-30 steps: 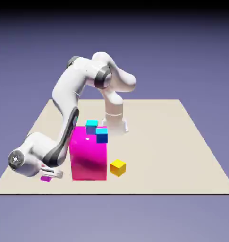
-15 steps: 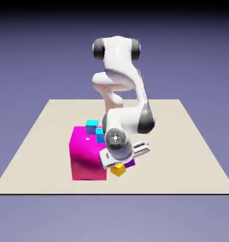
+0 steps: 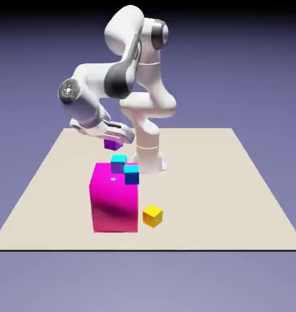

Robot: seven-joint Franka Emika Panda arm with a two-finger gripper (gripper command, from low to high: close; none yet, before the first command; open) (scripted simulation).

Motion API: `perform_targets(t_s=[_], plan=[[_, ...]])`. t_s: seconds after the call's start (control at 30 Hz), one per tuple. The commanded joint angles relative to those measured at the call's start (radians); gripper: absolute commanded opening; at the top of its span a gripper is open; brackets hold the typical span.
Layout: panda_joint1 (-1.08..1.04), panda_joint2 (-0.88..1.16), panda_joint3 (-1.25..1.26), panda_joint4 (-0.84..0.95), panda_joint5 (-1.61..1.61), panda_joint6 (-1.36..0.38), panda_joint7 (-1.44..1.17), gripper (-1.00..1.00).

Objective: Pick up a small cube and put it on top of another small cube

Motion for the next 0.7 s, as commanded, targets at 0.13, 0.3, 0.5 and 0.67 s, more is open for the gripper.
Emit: perform_targets(t_s=[0.13, 0.3, 0.5, 0.67], plan=[[-0.013, -0.035, 0.007, -0.181, -0.002, 0.147, -0.001, -1.0], [-0.012, -0.039, 0.008, -0.203, -0.002, 0.165, -0.001, -1.0], [-0.012, -0.039, 0.008, -0.203, -0.002, 0.165, -0.001, -1.0], [-0.014, -0.025, 0.005, -0.13, -0.002, 0.106, -0.001, 1.0]])
